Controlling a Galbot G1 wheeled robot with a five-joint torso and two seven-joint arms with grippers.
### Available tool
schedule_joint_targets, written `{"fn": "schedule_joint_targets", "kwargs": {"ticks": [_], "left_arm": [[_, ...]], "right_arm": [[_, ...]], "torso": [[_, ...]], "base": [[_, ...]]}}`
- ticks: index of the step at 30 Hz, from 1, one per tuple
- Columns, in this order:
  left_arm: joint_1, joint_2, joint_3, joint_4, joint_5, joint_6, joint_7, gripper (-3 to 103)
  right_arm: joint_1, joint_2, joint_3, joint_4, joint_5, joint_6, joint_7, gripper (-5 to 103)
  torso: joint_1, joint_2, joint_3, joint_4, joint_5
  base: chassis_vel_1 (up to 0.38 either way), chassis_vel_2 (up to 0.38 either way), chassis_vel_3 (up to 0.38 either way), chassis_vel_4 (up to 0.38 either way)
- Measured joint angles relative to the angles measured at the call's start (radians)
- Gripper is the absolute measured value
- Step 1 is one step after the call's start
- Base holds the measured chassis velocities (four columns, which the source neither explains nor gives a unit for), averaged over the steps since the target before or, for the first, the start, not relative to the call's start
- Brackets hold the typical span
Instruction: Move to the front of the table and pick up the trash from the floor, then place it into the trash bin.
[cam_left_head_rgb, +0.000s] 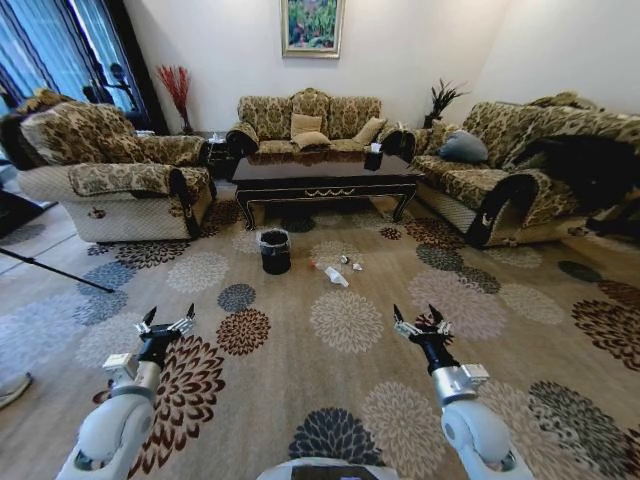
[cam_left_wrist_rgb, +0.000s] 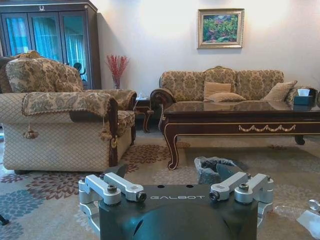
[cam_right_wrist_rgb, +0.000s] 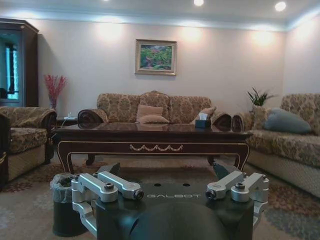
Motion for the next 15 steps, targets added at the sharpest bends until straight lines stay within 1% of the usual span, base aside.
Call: {"fn": "schedule_joint_targets", "kwargs": {"ticks": [12, 15], "left_arm": [[0.007, 0.001, 0.0, -0.003, 0.01, 0.003, 0.001, 100], [0.01, 0.0, -0.001, -0.006, 0.015, 0.006, 0.001, 100]], "right_arm": [[-0.02, 0.009, 0.002, 0.012, -0.006, 0.013, -0.014, 100], [-0.038, 0.021, -0.01, 0.025, -0.007, 0.013, -0.013, 100]], "torso": [[-0.019, -0.051, -0.032, 0.0, 0.0], [-0.023, -0.065, -0.042, -0.0001, 0.0]], "base": [[0.0, 0.0, 0.0, 0.0], [0.0, 0.0, 0.0, 0.0]]}}
